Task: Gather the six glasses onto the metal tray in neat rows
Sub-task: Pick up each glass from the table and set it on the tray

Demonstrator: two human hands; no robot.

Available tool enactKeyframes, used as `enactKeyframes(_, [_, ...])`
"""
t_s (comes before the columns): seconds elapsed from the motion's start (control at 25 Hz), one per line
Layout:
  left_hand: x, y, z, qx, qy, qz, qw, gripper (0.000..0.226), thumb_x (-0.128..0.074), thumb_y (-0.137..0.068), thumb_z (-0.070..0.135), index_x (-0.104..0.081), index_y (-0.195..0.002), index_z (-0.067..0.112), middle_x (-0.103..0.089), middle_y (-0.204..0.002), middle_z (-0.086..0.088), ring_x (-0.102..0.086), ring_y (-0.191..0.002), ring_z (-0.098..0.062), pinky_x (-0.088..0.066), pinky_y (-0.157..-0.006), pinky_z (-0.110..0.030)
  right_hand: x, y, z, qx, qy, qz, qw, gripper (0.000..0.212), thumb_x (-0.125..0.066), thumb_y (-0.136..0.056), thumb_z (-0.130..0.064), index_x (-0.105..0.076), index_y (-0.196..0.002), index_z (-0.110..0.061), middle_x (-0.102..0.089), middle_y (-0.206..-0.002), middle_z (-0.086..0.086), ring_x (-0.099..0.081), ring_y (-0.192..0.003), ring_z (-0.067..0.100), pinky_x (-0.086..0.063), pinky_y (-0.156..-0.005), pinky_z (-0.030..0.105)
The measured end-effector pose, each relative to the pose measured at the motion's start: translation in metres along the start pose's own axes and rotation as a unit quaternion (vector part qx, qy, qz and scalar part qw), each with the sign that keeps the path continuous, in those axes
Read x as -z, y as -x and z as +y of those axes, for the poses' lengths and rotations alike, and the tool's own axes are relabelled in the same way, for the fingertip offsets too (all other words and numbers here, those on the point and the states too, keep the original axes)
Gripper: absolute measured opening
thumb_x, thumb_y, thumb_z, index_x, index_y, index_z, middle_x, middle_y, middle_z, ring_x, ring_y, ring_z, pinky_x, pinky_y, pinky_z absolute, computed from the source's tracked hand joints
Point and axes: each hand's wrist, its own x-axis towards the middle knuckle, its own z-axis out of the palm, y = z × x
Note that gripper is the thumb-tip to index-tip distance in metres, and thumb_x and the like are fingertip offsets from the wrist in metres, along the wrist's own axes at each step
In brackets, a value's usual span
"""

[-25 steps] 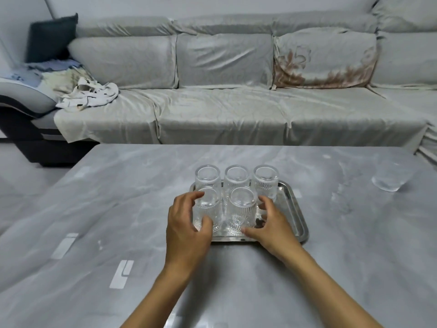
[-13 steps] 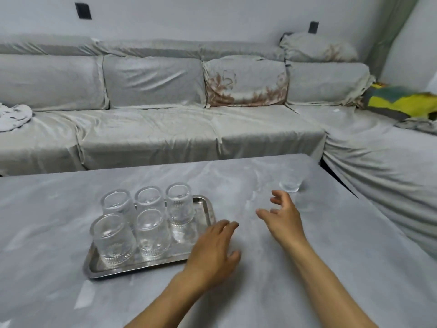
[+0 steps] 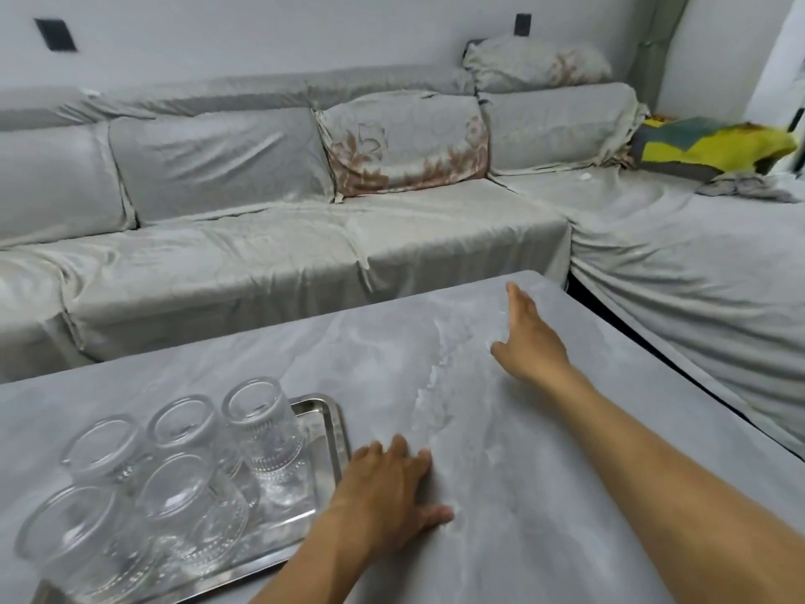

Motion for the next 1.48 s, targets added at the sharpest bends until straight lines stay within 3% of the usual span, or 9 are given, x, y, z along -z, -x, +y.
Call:
enactKeyframes(0.16, [-0.006, 0.006, -0.002, 0.015, -0.025, -0.005, 1.0, 0.082, -0.036, -0.087, 0.073, -0.027, -0.151, 0.023, -0.032, -0.154, -0.018, -0.038, -0.135, -0.043, -0.026, -0.115, -0.048, -0.007, -0.01, 0.002, -0.043, 0.096, -0.014, 0.994, 0.032, -0.05, -0.092, -0.018, -0.05, -0.122, -0.005, -0.046, -0.132, 0.015, -0.056, -0.107, 0.041, -0.046, -0.087, 0.043])
enactKeyframes(0.36, [0.009, 0.019, 0.004, 0.034, 0.156, -0.006, 0.987, 0.066, -0.057, -0.088, 0.055, -0.044, -0.143, 0.021, -0.045, -0.147, -0.018, -0.042, -0.134, -0.041, -0.027, -0.116, -0.047, -0.007, 0.049, -0.013, -0.045, -0.093, 0.05, 0.993, 0.017, -0.055, -0.093, -0.025, -0.055, -0.084, -0.011, -0.065, -0.099, 0.015, -0.057, -0.078, 0.029, -0.043, -0.071, 0.038])
enactKeyframes(0.44, [0.011, 0.048, 0.0, 0.085, 0.448, 0.076, 0.887, 0.065, -0.071, -0.084, 0.036, -0.047, -0.143, 0.023, -0.054, -0.143, -0.008, -0.051, -0.132, -0.027, -0.037, -0.113, -0.038, -0.002, 0.093, -0.035, -0.056, -0.277, 0.01, 0.959, 0.019, -0.061, -0.091, -0.026, -0.059, -0.078, -0.012, -0.068, -0.093, 0.016, -0.067, -0.068, 0.028, -0.053, -0.067, 0.037])
enactKeyframes(0.6, [0.012, 0.112, -0.016, 0.133, 0.75, 0.255, 0.596, 0.08, -0.088, -0.065, 0.039, -0.052, -0.136, 0.033, -0.066, -0.124, 0.008, -0.064, -0.116, -0.008, -0.054, -0.087, -0.02, 0.015, 0.174, -0.091, -0.145, -0.63, -0.181, 0.741, 0.013, -0.066, -0.087, -0.016, -0.066, -0.081, -0.005, -0.066, -0.077, 0.011, -0.074, -0.068, 0.038, -0.061, -0.055, 0.038])
enactKeyframes(0.72, [0.026, 0.154, -0.036, 0.121, 0.77, 0.311, 0.544, 0.061, -0.089, -0.069, 0.022, -0.06, -0.122, 0.031, -0.076, -0.113, -0.001, -0.072, -0.105, -0.014, -0.059, -0.082, -0.023, 0.016, 0.213, -0.139, -0.154, -0.656, -0.299, 0.675, 0.013, -0.066, -0.082, -0.015, -0.071, -0.081, -0.003, -0.07, -0.075, 0.014, -0.073, -0.076, 0.044, -0.061, -0.059, 0.041])
enactKeyframes(0.8, [0.034, 0.174, -0.052, 0.148, 0.733, 0.349, 0.565, 0.065, -0.089, -0.069, 0.019, -0.058, -0.125, 0.026, -0.073, -0.119, -0.005, -0.07, -0.11, -0.02, -0.055, -0.098, -0.04, 0.008, 0.228, -0.166, -0.135, -0.63, -0.296, 0.705, 0.014, -0.065, -0.087, -0.013, -0.067, -0.095, -0.003, -0.071, -0.084, 0.015, -0.073, -0.073, 0.039, -0.061, -0.059, 0.04])
enactKeyframes(0.96, [0.041, 0.197, -0.074, 0.181, 0.552, 0.408, 0.704, 0.073, -0.089, -0.057, 0.039, -0.058, -0.123, 0.037, -0.07, -0.113, 0.016, -0.067, -0.104, -0.004, -0.056, -0.094, -0.034, -0.015, 0.245, -0.173, 0.15, -0.282, -0.084, 0.944, 0.082, -0.073, -0.074, -0.019, -0.032, -0.142, -0.036, -0.05, -0.135, -0.013, -0.056, -0.11, 0.009, -0.047, -0.091, 0.029])
enactKeyframes(1.12, [0.042, 0.195, -0.076, 0.134, 0.476, 0.39, 0.777, 0.078, -0.082, -0.058, 0.044, -0.054, -0.13, 0.04, -0.069, -0.117, 0.019, -0.064, -0.107, 0.002, -0.055, -0.092, -0.029, -0.046, 0.251, -0.186, 0.207, -0.251, -0.05, 0.944, 0.092, -0.081, -0.054, -0.039, -0.042, -0.137, -0.032, -0.057, -0.133, -0.01, -0.052, -0.114, 0.017, -0.048, -0.094, 0.034])
enactKeyframes(1.48, [0.005, 0.224, -0.148, 0.206, 0.522, 0.484, 0.671, 0.018, -0.068, -0.09, 0.023, -0.065, -0.104, 0.034, -0.068, -0.094, 0.007, -0.064, -0.081, -0.009, -0.05, -0.061, -0.013, -0.095, 0.208, -0.178, 0.032, -0.152, -0.13, 0.979, 0.078, -0.08, -0.052, -0.047, -0.048, -0.119, -0.022, -0.067, -0.106, 0.01, -0.061, -0.101, 0.033, -0.05, -0.087, 0.044])
